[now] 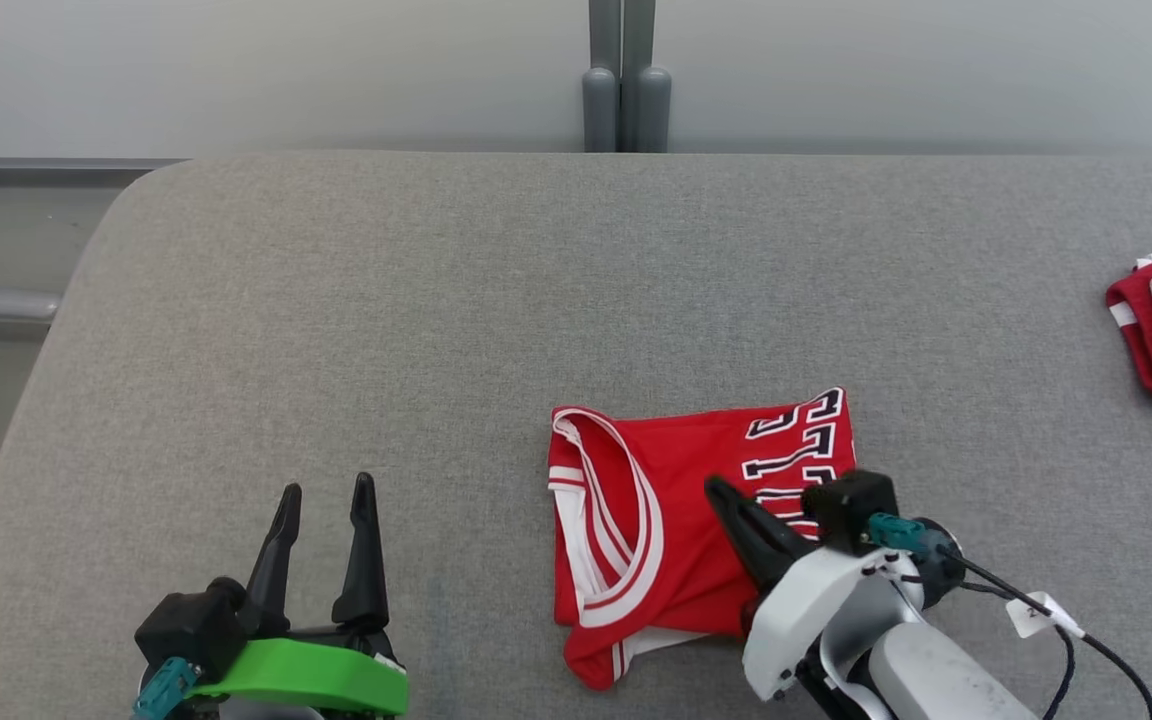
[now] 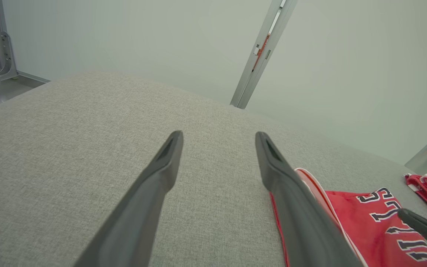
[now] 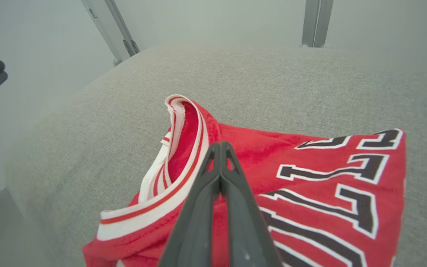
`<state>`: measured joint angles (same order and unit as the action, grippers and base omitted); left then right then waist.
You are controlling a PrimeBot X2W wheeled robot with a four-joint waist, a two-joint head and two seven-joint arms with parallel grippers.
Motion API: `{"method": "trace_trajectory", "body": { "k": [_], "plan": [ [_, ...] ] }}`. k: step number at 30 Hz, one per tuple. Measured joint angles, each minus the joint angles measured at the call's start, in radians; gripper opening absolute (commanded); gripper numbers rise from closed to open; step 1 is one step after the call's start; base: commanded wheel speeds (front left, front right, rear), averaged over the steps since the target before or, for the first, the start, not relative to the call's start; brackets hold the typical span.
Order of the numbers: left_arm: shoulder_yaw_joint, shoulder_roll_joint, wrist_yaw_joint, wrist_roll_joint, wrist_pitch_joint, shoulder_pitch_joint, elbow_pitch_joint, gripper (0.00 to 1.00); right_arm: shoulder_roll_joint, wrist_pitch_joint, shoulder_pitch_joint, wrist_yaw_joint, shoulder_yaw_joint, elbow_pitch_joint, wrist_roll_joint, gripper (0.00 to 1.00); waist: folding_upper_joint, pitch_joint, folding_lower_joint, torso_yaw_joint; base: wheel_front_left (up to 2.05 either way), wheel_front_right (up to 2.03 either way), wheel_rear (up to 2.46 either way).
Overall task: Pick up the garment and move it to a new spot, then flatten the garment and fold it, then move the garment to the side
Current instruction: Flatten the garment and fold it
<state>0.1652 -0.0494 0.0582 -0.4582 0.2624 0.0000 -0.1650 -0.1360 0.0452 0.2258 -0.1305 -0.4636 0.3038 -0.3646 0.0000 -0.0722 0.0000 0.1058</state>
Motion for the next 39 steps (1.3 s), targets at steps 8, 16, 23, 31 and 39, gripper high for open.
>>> {"method": "trace_trajectory", "body": {
  "k": [8,16,23,31,39],
  "plan": [
    [0.001,0.000,0.000,0.000,0.000,-0.002,0.000,1.00,0.042,-0.004,0.066,0.000,-0.127,0.193,-0.040,0.00,0.0000,-0.012,0.0000,0.036,0.00,0.00,0.00],
    [-0.001,0.000,0.000,-0.004,0.000,-0.011,0.001,1.00,0.077,0.043,0.166,0.000,-0.228,0.355,-0.091,0.00,0.0000,-0.029,0.0001,0.067,0.00,0.00,0.00],
    [-0.003,0.000,-0.001,-0.008,0.000,-0.013,0.003,1.00,0.083,0.120,0.249,0.000,-0.252,0.472,-0.118,0.00,0.0000,-0.044,0.0000,0.075,0.00,0.00,0.00],
    [0.008,0.000,-0.001,-0.012,0.000,-0.021,0.005,1.00,0.084,0.154,0.312,0.000,-0.314,0.499,-0.184,0.00,0.0000,-0.057,0.0000,0.081,0.00,0.00,0.00],
    [0.014,0.000,-0.002,-0.018,0.000,-0.034,0.003,1.00,0.087,0.175,0.411,0.000,-0.331,0.531,-0.234,0.00,0.0000,-0.068,0.0000,0.110,0.00,0.00,0.00]
  ]
}}
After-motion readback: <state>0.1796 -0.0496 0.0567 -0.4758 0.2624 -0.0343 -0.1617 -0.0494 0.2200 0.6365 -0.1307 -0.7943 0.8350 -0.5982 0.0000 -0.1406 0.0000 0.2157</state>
